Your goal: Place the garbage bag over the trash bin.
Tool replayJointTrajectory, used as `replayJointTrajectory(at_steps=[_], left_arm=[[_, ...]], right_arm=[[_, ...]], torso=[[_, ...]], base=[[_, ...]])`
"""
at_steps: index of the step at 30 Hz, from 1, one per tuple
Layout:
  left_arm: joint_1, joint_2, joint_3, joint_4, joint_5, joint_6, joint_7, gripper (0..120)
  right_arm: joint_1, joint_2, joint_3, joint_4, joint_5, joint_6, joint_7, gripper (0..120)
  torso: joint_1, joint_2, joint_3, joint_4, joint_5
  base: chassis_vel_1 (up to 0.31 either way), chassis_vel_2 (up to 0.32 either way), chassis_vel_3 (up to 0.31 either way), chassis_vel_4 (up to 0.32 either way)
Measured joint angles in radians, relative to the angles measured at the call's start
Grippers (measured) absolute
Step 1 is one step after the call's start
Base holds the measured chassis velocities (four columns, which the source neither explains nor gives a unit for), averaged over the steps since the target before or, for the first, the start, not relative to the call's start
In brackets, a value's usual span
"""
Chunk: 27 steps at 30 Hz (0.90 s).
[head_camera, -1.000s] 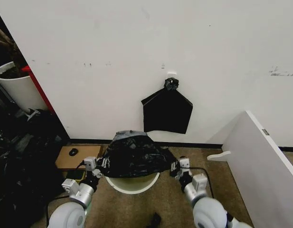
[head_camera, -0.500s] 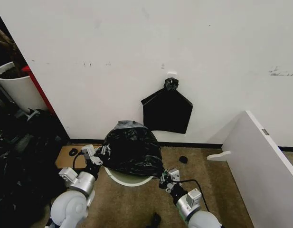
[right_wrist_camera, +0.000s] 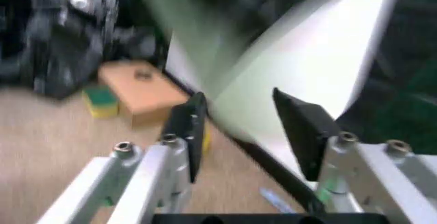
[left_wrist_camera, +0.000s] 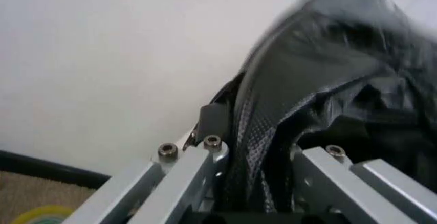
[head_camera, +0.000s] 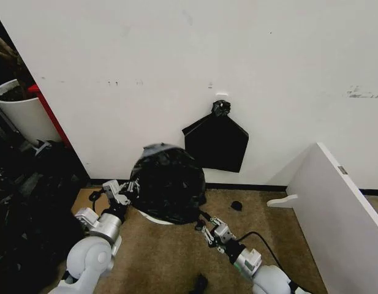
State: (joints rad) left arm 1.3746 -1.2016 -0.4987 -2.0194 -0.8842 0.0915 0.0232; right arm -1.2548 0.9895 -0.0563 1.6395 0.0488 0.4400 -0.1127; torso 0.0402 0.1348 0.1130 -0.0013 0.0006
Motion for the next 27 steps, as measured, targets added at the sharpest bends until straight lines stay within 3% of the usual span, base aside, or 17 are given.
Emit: replayJointTrajectory(at_steps=[4, 11, 12, 13, 17, 20, 22, 27], left_arm=[[0.004, 0.003, -0.003, -0.021, -0.025, 0.014, -0.006, 3], [0.016, 0.003, 0.000, -0.049, -0.033, 0.028, -0.019, 3], [0.011, 0.001, -0.001, -0.041, -0.025, 0.021, -0.024, 3], [0.008, 0.001, -0.003, -0.035, -0.023, 0.015, -0.028, 3], [0.000, -0.002, -0.005, -0.019, -0.020, 0.000, -0.035, 3], [0.007, -0.011, -0.009, -0.009, -0.015, -0.010, -0.039, 3], [0.020, -0.019, -0.010, -0.009, -0.009, -0.015, -0.042, 3], [0.028, -0.031, -0.004, -0.003, 0.017, -0.029, -0.056, 3]], right_arm=[[0.028, 0.021, 0.021, -0.076, -0.153, 0.024, 0.060, 59], [0.040, 0.040, 0.022, -0.100, -0.195, 0.030, 0.106, 81], [0.023, 0.029, 0.022, -0.068, -0.199, -0.007, 0.148, 93], [0.008, 0.015, 0.025, -0.044, -0.199, -0.032, 0.171, 97], [-0.049, -0.041, 0.034, 0.035, -0.193, -0.061, 0.213, 100], [-0.080, -0.083, 0.040, 0.084, -0.252, 0.033, 0.213, 100], [-0.085, -0.105, 0.039, 0.112, -0.333, 0.086, 0.211, 100], [-0.123, -0.152, 0.038, 0.201, -0.399, 0.079, 0.254, 100]], torso=[[0.000, 0.000, 0.000, -0.0005, -0.0003], [0.000, 0.000, 0.000, -0.0003, 0.0000], [0.000, 0.000, 0.000, -0.0003, 0.0001], [0.000, 0.000, 0.000, -0.0002, 0.0001], [0.000, 0.000, 0.000, -0.0006, -0.0003], [0.000, 0.000, 0.000, -0.0009, -0.0002], [0.000, 0.000, 0.000, 0.0001, 0.0000], [0.000, 0.000, 0.000, -0.0006, 0.0001]], base=[[0.000, 0.000, 0.000, 0.000], [0.000, 0.000, 0.000, 0.000], [0.000, 0.000, 0.000, 0.000], [0.000, 0.000, 0.000, 0.000], [0.000, 0.000, 0.000, 0.000], [0.000, 0.000, 0.000, 0.000], [0.000, 0.000, 0.000, 0.000], [0.000, 0.000, 0.000, 0.000]])
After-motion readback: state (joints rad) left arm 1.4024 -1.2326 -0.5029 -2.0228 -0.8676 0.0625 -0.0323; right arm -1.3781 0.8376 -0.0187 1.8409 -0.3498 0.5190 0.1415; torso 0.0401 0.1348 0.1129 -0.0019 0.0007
